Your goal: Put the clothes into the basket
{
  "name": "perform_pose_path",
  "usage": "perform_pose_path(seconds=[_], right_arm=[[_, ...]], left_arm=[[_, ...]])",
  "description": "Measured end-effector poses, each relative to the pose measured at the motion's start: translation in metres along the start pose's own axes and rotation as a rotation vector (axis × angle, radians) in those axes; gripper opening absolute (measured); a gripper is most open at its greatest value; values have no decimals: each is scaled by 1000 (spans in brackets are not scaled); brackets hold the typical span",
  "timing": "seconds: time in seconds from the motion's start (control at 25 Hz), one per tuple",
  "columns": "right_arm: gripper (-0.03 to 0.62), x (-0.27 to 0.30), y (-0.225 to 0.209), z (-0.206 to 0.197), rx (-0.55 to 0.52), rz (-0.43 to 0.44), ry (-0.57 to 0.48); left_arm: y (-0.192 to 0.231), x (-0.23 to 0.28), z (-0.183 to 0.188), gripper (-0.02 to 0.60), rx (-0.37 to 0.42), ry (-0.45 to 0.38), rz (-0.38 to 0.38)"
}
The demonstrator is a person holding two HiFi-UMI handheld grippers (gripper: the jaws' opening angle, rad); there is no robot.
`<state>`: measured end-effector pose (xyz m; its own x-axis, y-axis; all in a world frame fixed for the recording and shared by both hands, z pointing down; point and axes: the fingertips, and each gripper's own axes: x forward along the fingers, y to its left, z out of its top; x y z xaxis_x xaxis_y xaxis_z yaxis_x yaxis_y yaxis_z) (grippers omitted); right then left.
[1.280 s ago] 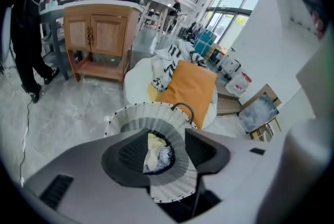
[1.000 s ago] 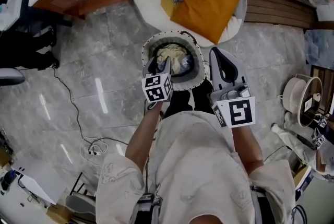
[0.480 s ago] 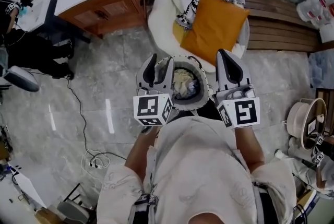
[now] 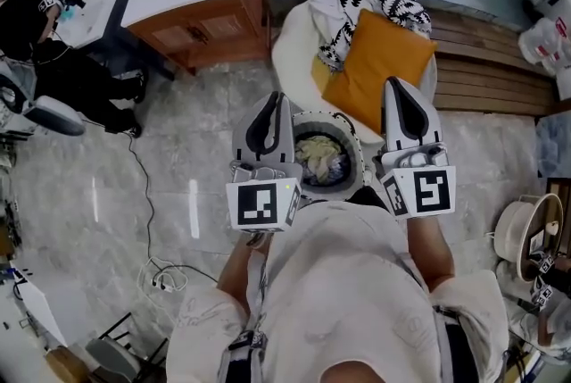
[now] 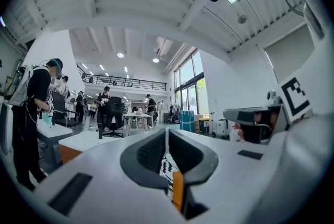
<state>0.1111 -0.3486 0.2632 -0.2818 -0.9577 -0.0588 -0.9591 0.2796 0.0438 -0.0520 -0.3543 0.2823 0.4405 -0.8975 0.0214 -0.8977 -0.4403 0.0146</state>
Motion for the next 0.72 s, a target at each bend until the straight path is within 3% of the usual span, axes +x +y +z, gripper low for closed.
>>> perform_pose_path(seconds=[0.72], right_arm=[[-12, -5, -3, 5, -19, -31, -8]], left_arm=[[-3, -5, 8, 8, -9, -39, 1]])
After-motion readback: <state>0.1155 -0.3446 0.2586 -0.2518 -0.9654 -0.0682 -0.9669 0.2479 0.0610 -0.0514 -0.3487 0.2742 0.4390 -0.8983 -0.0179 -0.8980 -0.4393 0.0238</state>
